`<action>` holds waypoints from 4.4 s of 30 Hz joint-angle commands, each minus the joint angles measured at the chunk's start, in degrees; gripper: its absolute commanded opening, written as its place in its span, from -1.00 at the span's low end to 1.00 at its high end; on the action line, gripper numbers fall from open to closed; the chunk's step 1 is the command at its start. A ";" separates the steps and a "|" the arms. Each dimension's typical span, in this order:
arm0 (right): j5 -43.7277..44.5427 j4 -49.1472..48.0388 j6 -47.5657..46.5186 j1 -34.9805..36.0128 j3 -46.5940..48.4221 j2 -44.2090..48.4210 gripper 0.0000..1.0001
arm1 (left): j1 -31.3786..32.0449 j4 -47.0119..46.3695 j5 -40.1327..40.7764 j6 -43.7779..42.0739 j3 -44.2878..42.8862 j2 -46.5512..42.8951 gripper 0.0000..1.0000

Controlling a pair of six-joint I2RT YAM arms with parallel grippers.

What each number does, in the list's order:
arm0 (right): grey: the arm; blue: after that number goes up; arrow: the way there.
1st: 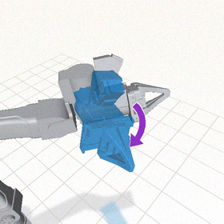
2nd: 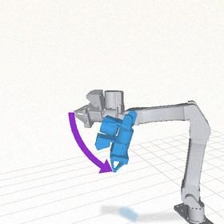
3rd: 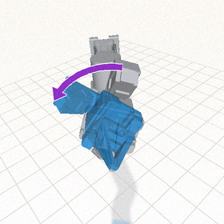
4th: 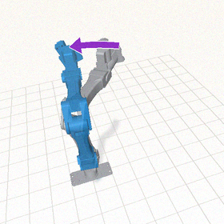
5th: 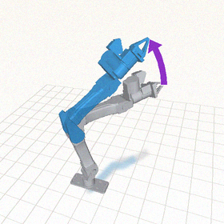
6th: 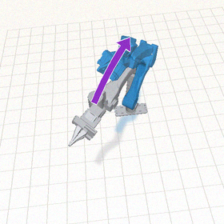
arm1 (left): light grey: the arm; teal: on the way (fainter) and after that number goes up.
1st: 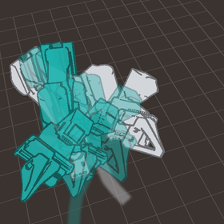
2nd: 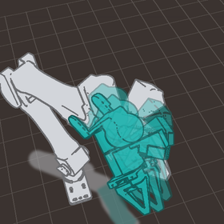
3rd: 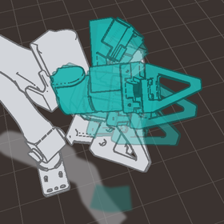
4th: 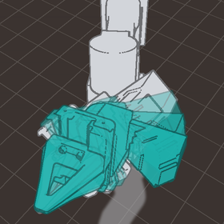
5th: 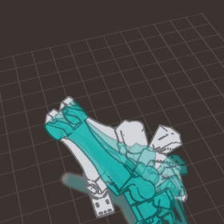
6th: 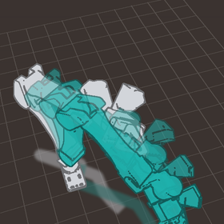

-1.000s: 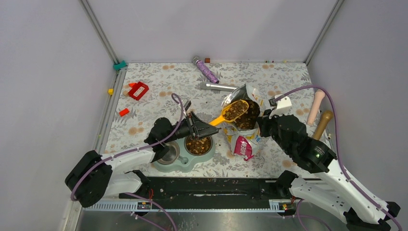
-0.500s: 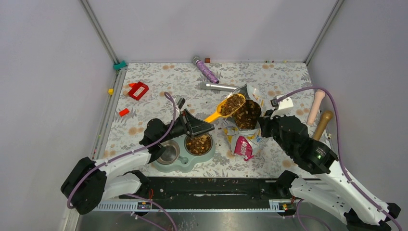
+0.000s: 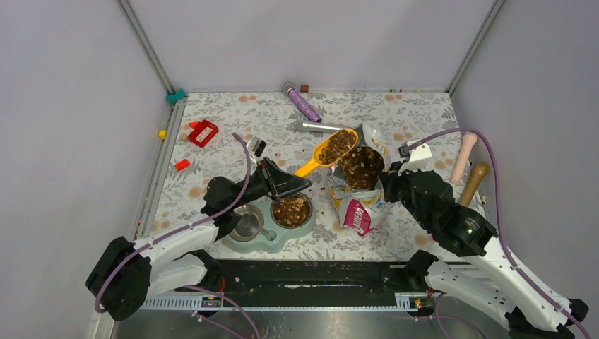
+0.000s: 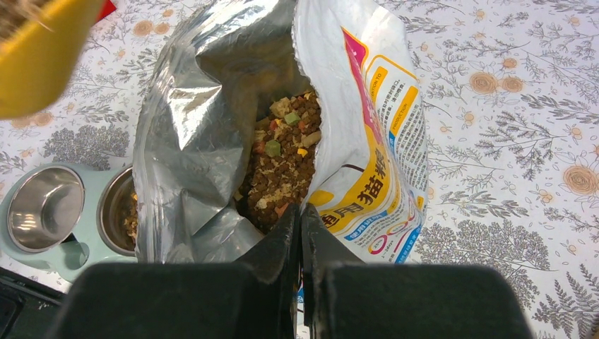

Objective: Serve the pet food

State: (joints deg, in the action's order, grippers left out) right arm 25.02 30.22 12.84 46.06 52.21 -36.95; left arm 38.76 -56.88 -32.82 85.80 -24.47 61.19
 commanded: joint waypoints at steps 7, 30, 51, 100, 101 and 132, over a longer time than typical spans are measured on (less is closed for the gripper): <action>0.34 -5.73 -0.01 0.40 0.61 2.45 -1.00 | -2.77 -1.24 7.53 -5.12 2.98 -7.42 -1.00; -0.49 -5.64 0.08 0.41 0.73 1.22 -1.00 | -5.41 60.57 12.89 -11.70 5.53 -48.49 -1.00; -0.95 -5.68 -0.02 0.43 0.75 0.64 -1.00 | -5.44 85.40 14.82 -11.87 -0.62 -58.40 -1.00; -2.94 -4.40 -1.07 0.43 2.20 -1.19 -1.00 | -5.39 100.67 14.37 -16.85 -5.18 -53.37 -1.00; -2.43 -4.17 -0.92 0.43 2.35 -1.19 -1.00 | -5.43 102.09 14.75 -17.20 -5.60 -53.38 -1.00; -1.80 -4.56 -0.90 0.44 2.24 -1.17 -1.00 | -5.35 131.13 30.46 -11.30 -16.84 -68.30 -1.00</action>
State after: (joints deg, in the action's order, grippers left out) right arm 24.40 29.43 12.23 46.06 51.90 -38.00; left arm 33.61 69.32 -6.26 69.36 -36.53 0.47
